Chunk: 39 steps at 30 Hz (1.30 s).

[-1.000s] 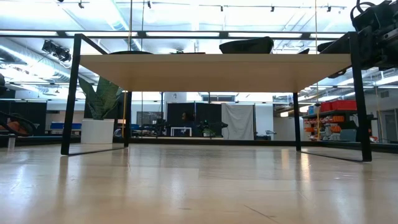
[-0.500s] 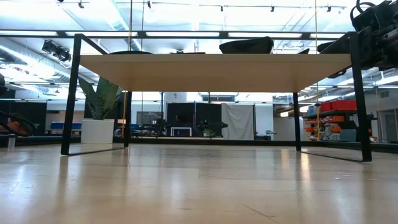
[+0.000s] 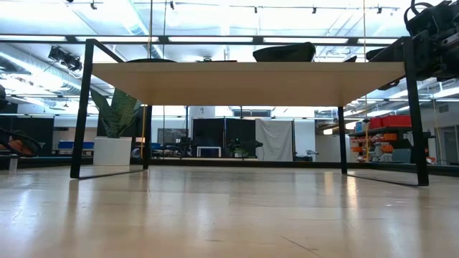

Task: Pick & Place Mini shaped plates
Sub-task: Return to Home Position

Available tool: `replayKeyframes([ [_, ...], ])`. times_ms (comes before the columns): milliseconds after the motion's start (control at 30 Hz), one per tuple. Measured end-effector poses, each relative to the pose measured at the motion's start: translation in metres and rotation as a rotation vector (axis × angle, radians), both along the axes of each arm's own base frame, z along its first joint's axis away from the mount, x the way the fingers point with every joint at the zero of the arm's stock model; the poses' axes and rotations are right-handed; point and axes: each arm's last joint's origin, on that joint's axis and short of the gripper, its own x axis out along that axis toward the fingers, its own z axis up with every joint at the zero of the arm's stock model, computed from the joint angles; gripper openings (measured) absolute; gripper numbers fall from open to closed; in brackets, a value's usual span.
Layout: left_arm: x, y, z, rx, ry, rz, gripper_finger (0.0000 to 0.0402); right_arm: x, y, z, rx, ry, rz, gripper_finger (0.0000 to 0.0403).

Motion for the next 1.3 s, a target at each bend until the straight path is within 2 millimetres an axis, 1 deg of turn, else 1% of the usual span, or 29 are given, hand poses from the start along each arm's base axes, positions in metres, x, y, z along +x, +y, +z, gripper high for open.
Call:
replayKeyframes([
  [333,0.0,0.0,0.0,-0.001,0.0,0.001,0.0025,0.0,0.0,0.0,-0.003,0.0,0.0,0.0002],
  [400,0.0,0.0,0.0,-0.045,-0.003,0.006,0.0025,0.0,0.0,0.0,-0.003,0.0,0.0,0.0002],
  [500,0.005,-0.001,-0.001,-0.058,-0.03,-0.005,0.0025,0.0,0.0,0.0,-0.003,0.0,0.0,0.0002],
  [633,0.012,0.0,-0.009,-0.056,-0.064,-0.014,0.0025,0.0,0.0,0.0,-0.002,-0.001,0.0,0.0002],
  [767,0.019,-0.001,-0.028,-0.048,-0.151,-0.03,0.0025,0.0,0.0,0.0,-0.002,-0.001,0.0,0.0002],
  [933,0.022,-0.002,-0.057,-0.042,-0.268,-0.052,0.0025,0.0,0.0,0.0,0.001,0.0,0.0,0.0002],
  [1100,0.018,-0.002,-0.087,-0.039,-0.281,-0.052,0.0025,0.0,0.0,0.0,0.0,0.0,0.0,0.0002],
  [1200,0.015,-0.002,-0.102,-0.046,-0.282,-0.05,0.0025,0.0,0.0,0.0,0.0,0.0,0.0,0.0002],
  [1300,0.014,-0.002,-0.112,-0.046,-0.31,-0.05,0.0025,0.0,0.0,0.0,0.0,-0.001,0.0,0.0002],
])
